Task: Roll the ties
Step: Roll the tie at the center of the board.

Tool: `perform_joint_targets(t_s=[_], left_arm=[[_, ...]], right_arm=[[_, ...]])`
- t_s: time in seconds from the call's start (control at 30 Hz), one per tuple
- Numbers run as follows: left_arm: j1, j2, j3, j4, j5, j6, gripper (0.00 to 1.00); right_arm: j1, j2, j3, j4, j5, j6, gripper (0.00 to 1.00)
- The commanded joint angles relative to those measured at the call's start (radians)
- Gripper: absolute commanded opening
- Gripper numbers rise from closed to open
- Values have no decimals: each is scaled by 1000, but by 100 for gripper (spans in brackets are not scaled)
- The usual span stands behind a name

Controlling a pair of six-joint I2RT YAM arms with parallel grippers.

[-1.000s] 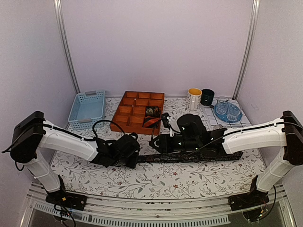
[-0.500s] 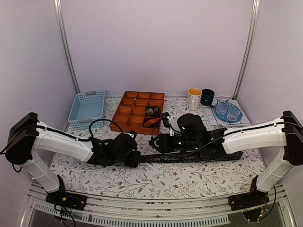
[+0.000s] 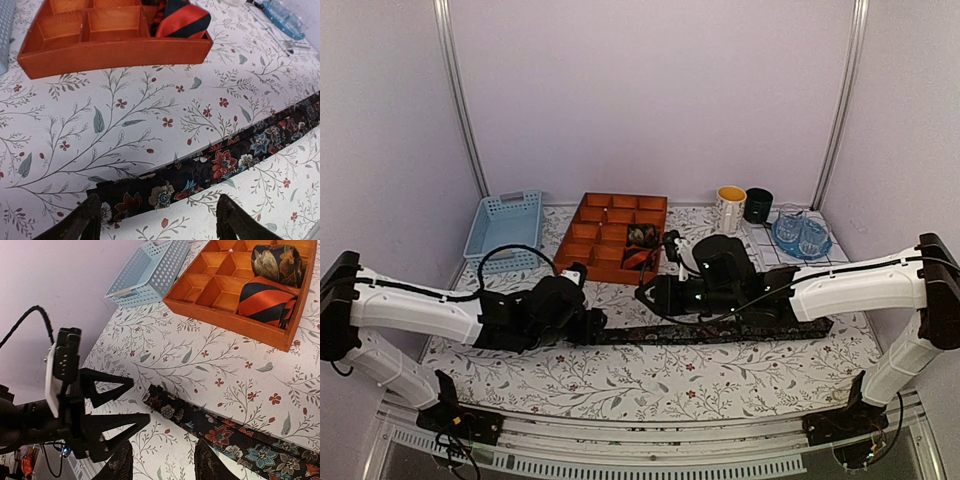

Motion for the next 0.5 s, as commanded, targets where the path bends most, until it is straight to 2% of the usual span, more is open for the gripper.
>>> perform_joint_targets(t_s=[0.0,0.2,0.33,0.47], left_arm=[[40,-126,-85,8,-16,-39,78],[185,-289,-252,119,136,-98,78],[300,-377,-369,257,273,-151,74],[341,-388,-408,296,328,-167,72]], right_arm=[[-3,17,4,16,132,-4,41],[-2,172,207,-166,148,-79,39],[0,273,272,-140,1,-108,35],[24,412,420,-167,-108,-106,29]])
